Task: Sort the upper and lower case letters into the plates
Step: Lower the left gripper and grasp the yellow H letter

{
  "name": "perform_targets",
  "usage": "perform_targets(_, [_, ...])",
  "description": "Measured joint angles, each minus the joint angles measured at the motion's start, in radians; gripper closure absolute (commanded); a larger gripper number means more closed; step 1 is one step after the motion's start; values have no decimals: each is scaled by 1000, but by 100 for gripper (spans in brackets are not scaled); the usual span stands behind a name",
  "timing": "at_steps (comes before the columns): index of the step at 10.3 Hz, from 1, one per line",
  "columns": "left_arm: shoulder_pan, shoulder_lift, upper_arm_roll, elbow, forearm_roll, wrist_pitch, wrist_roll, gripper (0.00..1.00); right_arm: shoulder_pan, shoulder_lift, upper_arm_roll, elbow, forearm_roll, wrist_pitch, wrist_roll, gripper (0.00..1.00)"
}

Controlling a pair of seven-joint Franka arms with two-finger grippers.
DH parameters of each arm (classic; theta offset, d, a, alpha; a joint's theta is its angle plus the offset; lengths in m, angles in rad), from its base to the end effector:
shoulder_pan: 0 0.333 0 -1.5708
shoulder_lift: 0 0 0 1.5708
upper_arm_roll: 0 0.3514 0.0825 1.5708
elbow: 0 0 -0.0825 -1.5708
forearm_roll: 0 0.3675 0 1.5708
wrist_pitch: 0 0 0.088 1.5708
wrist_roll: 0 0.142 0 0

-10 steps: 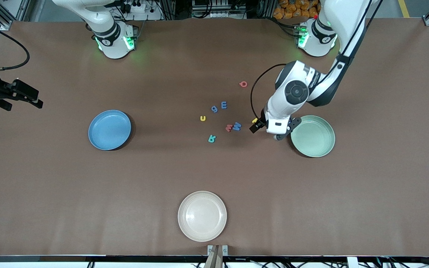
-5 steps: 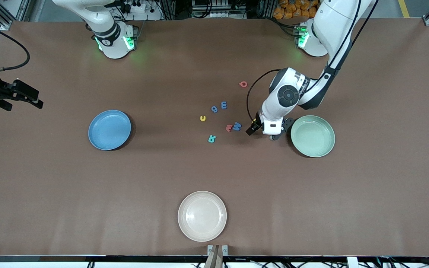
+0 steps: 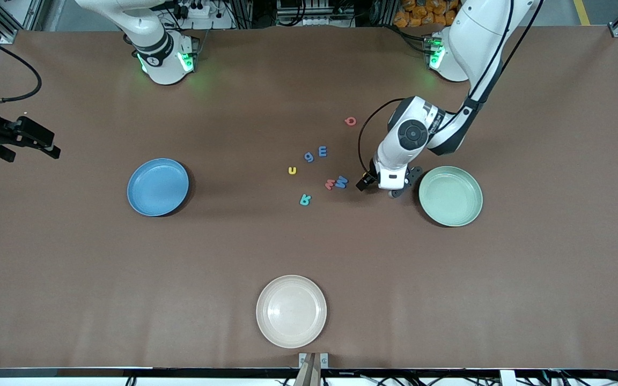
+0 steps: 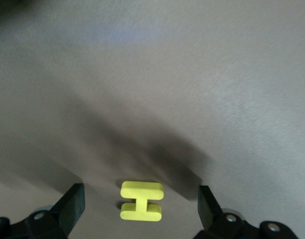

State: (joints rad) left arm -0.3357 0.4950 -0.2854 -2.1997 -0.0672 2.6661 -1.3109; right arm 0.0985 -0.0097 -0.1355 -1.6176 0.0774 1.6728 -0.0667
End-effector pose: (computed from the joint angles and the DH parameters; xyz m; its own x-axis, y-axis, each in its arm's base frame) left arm 0.4539 -0.3276 0.1737 0.7015 0.6938 -0.1629 0.7056 -0.7082 0.0223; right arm 0.5464 -0.0104 0.6184 0.9973 0.0216 0.0695 0.0268 -0.9969 -0.0741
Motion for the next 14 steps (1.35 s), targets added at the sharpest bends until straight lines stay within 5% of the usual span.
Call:
perform_targets(3, [-21,3,1,-2,72,2,-94,0,-14,1,-8,7,-31,0,-1,0])
perform_targets(6, [-29,3,0,-1,173,3,-179,16,-14,1,-6,12,-37,-11,-1,0])
perform_targets(9, [-29,3,1,1,188,3,-183,44,-13,0,-5,12,-37,-16,-1,0])
perform_targets(14, [-28,4,4,1,189,3,-183,52,-14,-1,-5,11,-37,-18,-1,0])
